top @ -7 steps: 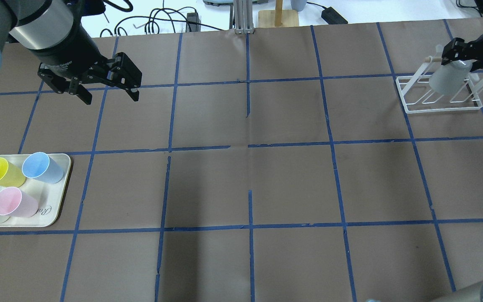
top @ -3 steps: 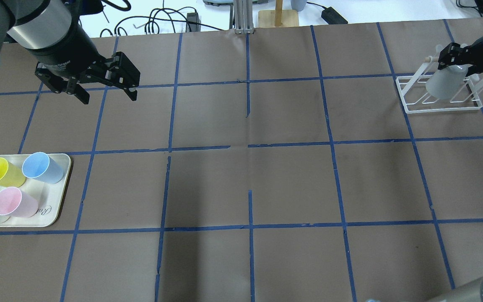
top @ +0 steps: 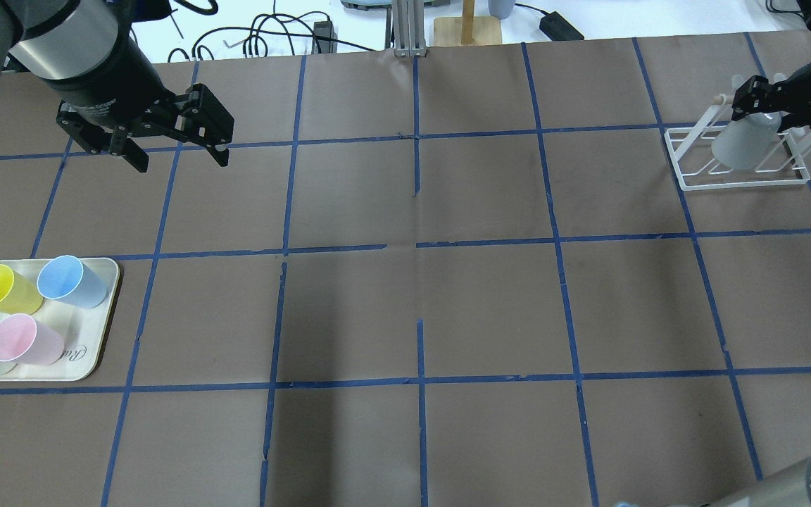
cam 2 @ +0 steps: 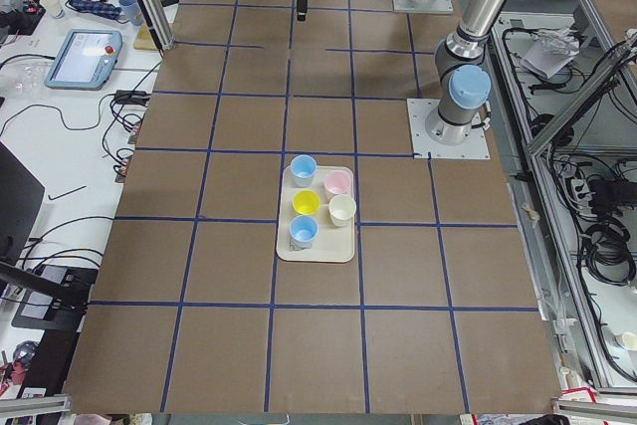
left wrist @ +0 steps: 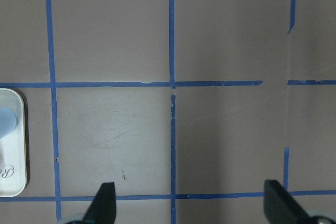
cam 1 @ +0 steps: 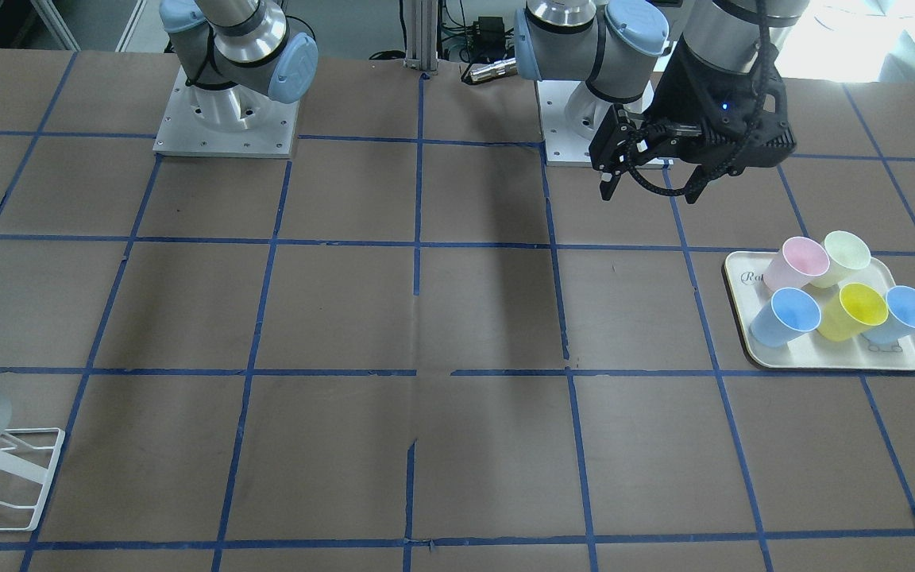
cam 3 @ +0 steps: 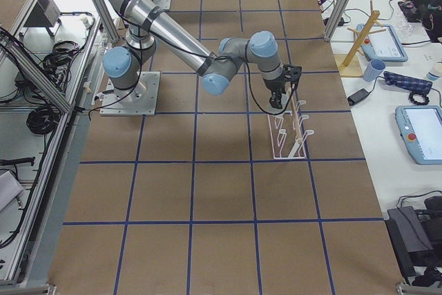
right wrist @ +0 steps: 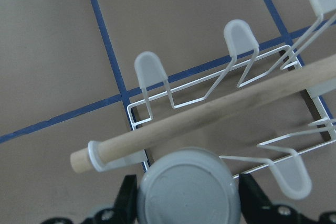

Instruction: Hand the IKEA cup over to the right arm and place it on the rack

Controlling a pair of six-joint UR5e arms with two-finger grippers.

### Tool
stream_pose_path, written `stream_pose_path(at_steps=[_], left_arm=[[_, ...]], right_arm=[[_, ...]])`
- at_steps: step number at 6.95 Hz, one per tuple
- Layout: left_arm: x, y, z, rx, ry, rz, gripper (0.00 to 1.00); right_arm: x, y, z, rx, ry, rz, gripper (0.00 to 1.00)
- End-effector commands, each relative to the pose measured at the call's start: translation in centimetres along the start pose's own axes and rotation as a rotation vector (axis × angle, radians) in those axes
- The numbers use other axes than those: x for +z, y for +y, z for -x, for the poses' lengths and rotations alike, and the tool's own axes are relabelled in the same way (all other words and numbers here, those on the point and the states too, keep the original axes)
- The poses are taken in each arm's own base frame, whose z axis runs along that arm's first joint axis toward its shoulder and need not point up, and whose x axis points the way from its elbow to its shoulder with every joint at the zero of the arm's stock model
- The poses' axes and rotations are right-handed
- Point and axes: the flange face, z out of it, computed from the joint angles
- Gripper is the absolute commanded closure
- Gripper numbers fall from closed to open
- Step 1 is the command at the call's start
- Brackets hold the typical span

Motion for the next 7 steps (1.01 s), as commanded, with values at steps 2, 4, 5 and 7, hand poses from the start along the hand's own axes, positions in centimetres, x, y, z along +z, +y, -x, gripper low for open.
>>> stream_pose_path(at_steps=[2, 4, 5, 7], left_arm=[[0.0, 0.0, 0.0, 0.0, 0.001, 0.0, 0.0], [0.1, 0.1, 0.0, 0.001, 0.001, 0.001, 0.0], [0.1, 0.0, 0.1, 0.0, 0.001, 0.001, 0.0], [-0.2, 0.1, 0.4, -0.003, -0.001, -0.003, 0.0]], right_arm=[[-0.3, -0.2, 0.0, 0.0, 0.002, -0.007, 0.0], [-2.5, -0.3, 0.2, -0.004, 0.021, -0.024, 0.0], [-4.4, 0.7, 0.9, 0.001, 0.009, 0.047, 0.0], [-13.5, 3.1, 3.3, 0.009, 0.0, 0.192, 0.0]])
